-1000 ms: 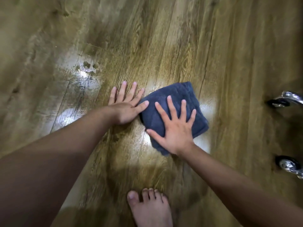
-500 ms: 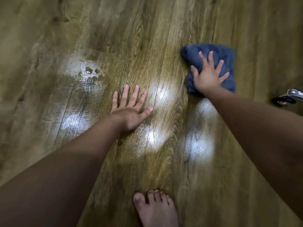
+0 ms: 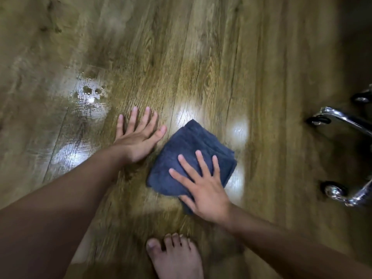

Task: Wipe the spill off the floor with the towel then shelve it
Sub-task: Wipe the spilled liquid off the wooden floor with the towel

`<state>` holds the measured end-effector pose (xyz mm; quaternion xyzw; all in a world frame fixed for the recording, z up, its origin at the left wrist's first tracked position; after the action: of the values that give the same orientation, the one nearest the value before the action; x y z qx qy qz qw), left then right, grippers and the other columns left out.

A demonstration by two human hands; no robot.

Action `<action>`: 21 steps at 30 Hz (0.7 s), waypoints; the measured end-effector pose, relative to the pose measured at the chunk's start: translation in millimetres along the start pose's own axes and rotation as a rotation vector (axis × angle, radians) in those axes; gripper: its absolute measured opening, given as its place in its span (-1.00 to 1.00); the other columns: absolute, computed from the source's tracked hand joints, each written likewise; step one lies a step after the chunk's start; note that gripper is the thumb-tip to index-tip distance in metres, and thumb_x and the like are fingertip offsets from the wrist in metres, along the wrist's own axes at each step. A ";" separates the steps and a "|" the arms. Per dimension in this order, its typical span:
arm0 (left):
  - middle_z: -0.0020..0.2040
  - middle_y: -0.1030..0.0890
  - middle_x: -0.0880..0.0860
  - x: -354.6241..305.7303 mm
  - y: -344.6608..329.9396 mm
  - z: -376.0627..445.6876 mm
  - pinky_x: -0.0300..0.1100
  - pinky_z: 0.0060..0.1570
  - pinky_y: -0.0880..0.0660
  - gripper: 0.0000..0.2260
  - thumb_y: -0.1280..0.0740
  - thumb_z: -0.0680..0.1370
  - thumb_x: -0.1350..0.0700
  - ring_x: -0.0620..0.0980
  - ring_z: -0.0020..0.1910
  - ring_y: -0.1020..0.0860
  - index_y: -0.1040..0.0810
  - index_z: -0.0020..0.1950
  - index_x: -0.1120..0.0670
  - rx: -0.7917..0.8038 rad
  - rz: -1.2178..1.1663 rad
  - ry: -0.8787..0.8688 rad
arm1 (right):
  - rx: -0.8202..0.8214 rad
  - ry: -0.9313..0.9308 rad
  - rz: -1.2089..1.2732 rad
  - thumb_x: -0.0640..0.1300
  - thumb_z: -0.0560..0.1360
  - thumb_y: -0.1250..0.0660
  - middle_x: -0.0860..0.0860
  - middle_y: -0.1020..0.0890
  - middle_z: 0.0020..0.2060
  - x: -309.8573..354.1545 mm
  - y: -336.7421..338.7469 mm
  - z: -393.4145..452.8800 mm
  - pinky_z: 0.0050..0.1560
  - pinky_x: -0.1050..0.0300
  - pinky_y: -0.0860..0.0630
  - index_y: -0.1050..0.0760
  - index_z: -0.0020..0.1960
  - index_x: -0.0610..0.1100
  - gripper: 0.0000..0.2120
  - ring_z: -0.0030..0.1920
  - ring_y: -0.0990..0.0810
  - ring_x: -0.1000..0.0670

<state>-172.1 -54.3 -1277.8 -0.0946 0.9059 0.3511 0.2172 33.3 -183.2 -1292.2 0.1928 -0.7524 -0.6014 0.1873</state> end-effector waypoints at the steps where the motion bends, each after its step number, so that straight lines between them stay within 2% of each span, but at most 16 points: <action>1: 0.49 0.53 -0.22 -0.6 -0.3 0.0 0.07 0.40 0.59 -0.01 0.53 0.19 -0.61 -0.13 0.36 0.66 0.36 0.58 -0.25 -0.002 0.010 0.000 | -0.012 0.015 -0.008 0.25 0.54 -0.20 0.02 -0.10 0.62 -6.9 -1.0 1.5 0.40 -0.56 -0.07 -0.12 0.60 0.16 -0.33 0.59 0.00 -0.33; 6: 0.49 0.55 -0.22 1.1 -3.0 2.6 0.09 0.41 0.57 -0.08 0.50 0.25 -0.60 -0.12 0.38 0.66 0.38 0.57 -0.26 0.009 0.028 0.007 | -0.064 0.060 0.003 0.22 0.53 -0.17 0.08 -0.19 0.60 -55.0 4.5 27.5 0.45 -0.45 -0.07 -0.22 0.57 0.16 -0.39 0.59 -0.09 -0.25; 10: 0.45 0.62 -0.14 3.0 -5.5 8.3 0.13 0.39 0.58 -0.23 0.31 0.45 -0.51 -0.02 0.38 0.67 0.47 0.54 -0.19 0.010 0.149 0.023 | -0.041 -0.181 0.089 0.21 0.55 -0.11 0.16 -0.09 0.61 -117.7 16.2 62.9 0.50 -0.38 0.05 -0.14 0.58 0.23 -0.41 0.62 0.03 -0.15; 12: 0.44 0.65 -0.10 6.1 -6.3 11.2 0.16 0.38 0.58 -0.13 0.12 0.46 -0.54 0.03 0.38 0.67 0.53 0.51 -0.17 0.006 0.206 0.013 | -0.067 -0.366 0.152 0.18 0.57 -0.11 0.19 -0.06 0.62 -155.3 23.7 85.3 0.52 -0.37 0.08 -0.11 0.57 0.25 -0.42 0.62 0.05 -0.13; 15: 0.41 0.69 -0.08 10.5 -7.7 12.3 0.21 0.38 0.56 0.11 -0.19 0.38 -0.56 0.08 0.37 0.68 0.60 0.47 -0.15 0.014 0.271 -0.003 | -0.104 -0.654 0.250 0.23 0.62 -0.07 0.18 -0.02 0.62 -207.4 35.4 124.0 0.53 -0.36 0.14 -0.08 0.58 0.26 -0.46 0.62 0.08 -0.12; 18: 0.38 0.71 -0.08 10.4 -7.7 11.4 0.24 0.39 0.54 0.16 -0.28 0.38 -0.52 0.07 0.35 0.70 0.61 0.46 -0.15 0.003 0.255 -0.004 | -0.100 -0.824 0.352 0.27 0.62 -0.07 0.17 0.03 0.62 -224.3 41.2 152.1 0.52 -0.38 0.19 -0.07 0.58 0.24 -0.44 0.62 0.14 -0.12; 21: 0.35 0.73 -0.07 9.1 -8.8 12.0 0.24 0.38 0.56 0.16 -0.27 0.38 -0.52 0.07 0.32 0.72 0.61 0.47 -0.13 -0.022 0.253 -0.001 | -0.131 -0.847 0.354 0.24 0.64 -0.07 0.15 0.03 0.63 -214.1 42.4 154.1 0.51 -0.38 0.23 -0.07 0.60 0.21 -0.45 0.62 0.16 -0.13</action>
<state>-173.4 -52.8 -1295.1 0.0183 0.9065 0.3857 0.1707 134.5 64.1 -1293.3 -0.2135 -0.7443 -0.6323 -0.0251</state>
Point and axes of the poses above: each hand's wrist, its own z-axis towards the middle knuckle, its own y-axis out of the back of the hand, x = y × z, the point moved 3 cm from there along z, towards the middle knuckle
